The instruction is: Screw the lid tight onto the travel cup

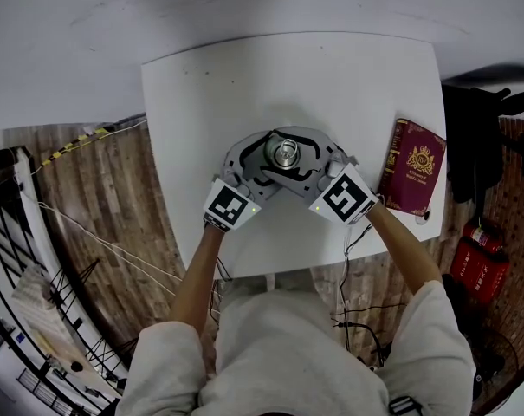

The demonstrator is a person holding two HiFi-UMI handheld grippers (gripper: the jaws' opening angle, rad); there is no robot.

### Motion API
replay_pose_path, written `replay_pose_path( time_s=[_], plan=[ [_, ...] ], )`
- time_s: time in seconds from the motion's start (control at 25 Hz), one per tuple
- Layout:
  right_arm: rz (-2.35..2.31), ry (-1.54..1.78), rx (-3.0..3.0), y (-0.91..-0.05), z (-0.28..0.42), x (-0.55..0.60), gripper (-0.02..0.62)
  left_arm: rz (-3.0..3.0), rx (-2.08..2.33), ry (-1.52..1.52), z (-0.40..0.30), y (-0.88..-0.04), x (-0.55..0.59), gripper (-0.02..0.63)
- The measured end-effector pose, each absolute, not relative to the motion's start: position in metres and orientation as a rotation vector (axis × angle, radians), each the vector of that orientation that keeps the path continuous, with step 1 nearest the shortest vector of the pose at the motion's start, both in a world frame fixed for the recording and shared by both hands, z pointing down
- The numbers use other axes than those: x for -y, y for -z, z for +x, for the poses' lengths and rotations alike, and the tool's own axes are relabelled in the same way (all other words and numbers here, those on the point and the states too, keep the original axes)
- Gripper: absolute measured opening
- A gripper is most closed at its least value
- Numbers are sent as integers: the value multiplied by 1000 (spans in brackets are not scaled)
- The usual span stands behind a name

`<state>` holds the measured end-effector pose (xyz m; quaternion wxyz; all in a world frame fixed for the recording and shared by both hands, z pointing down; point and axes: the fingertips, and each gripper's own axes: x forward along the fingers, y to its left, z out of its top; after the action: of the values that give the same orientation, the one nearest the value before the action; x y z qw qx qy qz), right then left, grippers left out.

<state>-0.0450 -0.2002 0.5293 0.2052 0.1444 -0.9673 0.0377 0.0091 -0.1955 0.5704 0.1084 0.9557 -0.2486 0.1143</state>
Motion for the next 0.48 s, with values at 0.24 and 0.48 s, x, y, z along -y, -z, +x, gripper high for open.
replay_pose_path(
  time_s=[0.24,0.48],
  plan=[
    [596,-132,2705,-528,-43,206,267,2811,733,-329,9,-571,196,341],
    [826,-132,2667,-527,-40,212,267,2811,733,-326,9,-571,196,339]
  ],
)
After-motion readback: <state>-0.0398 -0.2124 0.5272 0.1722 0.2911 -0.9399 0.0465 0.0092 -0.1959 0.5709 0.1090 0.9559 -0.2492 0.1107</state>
